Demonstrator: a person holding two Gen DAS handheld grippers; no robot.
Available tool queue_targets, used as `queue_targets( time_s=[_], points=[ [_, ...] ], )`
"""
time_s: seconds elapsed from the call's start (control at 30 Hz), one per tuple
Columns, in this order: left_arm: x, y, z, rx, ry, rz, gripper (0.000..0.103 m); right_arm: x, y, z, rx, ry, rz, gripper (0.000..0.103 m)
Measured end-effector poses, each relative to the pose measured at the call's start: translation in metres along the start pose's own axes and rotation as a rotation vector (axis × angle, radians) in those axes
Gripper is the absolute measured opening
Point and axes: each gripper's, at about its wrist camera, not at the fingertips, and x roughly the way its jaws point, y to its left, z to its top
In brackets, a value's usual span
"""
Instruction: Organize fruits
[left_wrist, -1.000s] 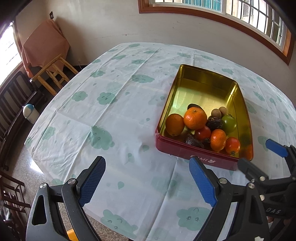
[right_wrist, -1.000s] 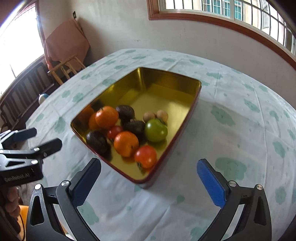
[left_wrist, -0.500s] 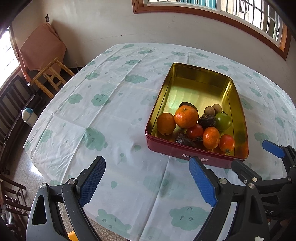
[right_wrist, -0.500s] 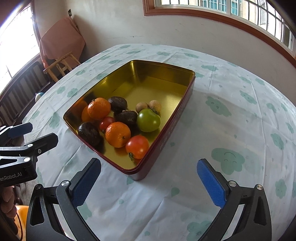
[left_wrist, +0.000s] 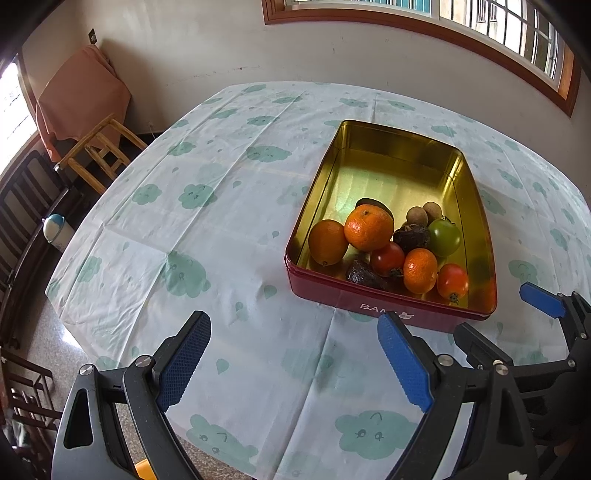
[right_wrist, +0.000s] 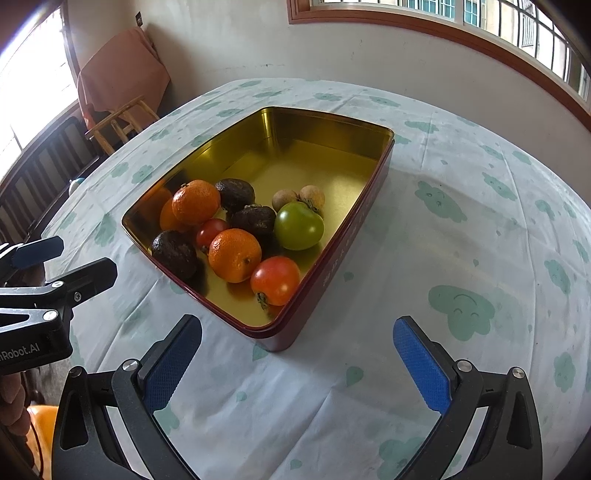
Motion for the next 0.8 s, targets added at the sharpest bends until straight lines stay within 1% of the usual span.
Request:
queue_targets(
  time_s=[0.17, 0.8],
  points=[
    [0.0008, 0.0005, -0.0007, -0.002, 0.004, -0.001, 0.09, 0.0005, 0.0022, 0.0, -0.008, -0.002, -0.015, 0.103],
    [0.0027, 0.0009, -0.0006, -0.006, 0.009, -0.001, 0.09, 0.0045, 0.0084, -0.0033, -0.027, 0.013, -0.019, 0.103]
  ],
)
